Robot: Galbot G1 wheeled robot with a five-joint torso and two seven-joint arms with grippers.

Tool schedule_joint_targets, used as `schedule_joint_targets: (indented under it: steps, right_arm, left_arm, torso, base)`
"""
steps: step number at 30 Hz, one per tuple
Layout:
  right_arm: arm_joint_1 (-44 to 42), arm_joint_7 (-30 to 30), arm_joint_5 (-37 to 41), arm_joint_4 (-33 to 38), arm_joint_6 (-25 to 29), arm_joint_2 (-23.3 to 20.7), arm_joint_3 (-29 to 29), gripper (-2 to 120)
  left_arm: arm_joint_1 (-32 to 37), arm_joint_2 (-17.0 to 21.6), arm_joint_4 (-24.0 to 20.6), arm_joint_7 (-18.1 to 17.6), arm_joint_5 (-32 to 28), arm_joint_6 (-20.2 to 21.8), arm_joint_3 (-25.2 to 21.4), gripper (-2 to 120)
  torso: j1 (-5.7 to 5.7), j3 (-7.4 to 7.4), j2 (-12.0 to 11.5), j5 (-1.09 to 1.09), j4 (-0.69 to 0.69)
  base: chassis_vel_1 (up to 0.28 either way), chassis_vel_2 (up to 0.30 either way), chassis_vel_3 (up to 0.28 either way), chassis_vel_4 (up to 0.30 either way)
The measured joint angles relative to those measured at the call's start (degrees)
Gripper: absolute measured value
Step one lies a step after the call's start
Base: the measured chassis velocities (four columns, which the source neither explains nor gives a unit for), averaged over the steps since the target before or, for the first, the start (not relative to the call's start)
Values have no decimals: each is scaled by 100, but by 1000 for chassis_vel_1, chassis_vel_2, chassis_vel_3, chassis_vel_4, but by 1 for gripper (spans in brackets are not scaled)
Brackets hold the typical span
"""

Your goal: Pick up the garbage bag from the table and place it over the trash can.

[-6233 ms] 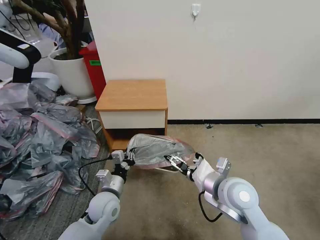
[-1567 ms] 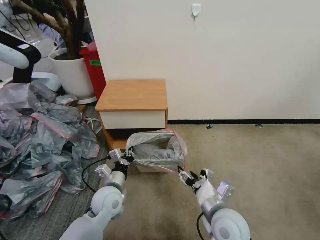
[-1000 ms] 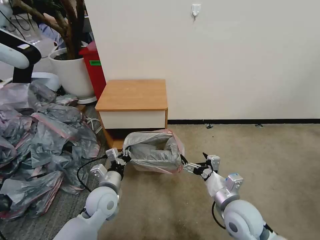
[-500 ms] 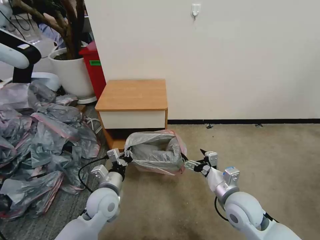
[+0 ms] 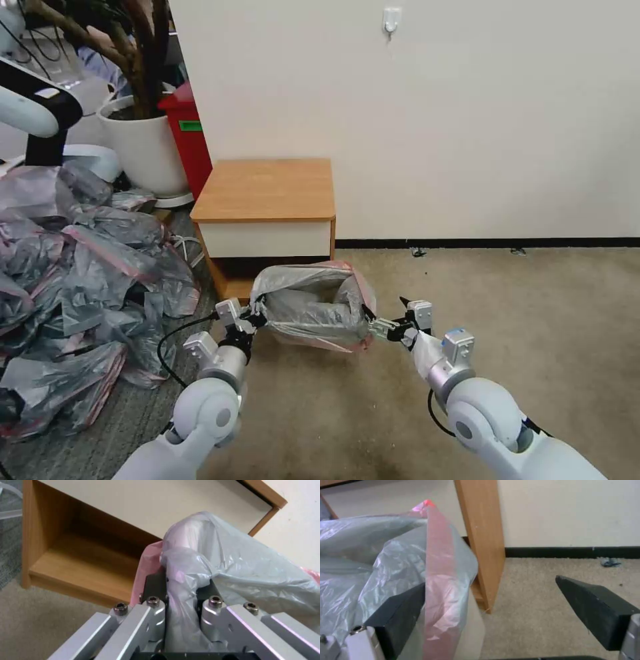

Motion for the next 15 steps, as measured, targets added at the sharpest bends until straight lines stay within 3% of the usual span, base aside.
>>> schedule_joint_targets:
  steps: [15]
  right_arm:
    - [-69, 92, 33, 31, -23, -78, 94, 84]
  left_arm:
    - [85, 10, -67, -4, 93, 3, 5, 10]
  torso:
    - [0, 0, 0, 0, 0]
  base:
    - [0, 0, 0, 0]
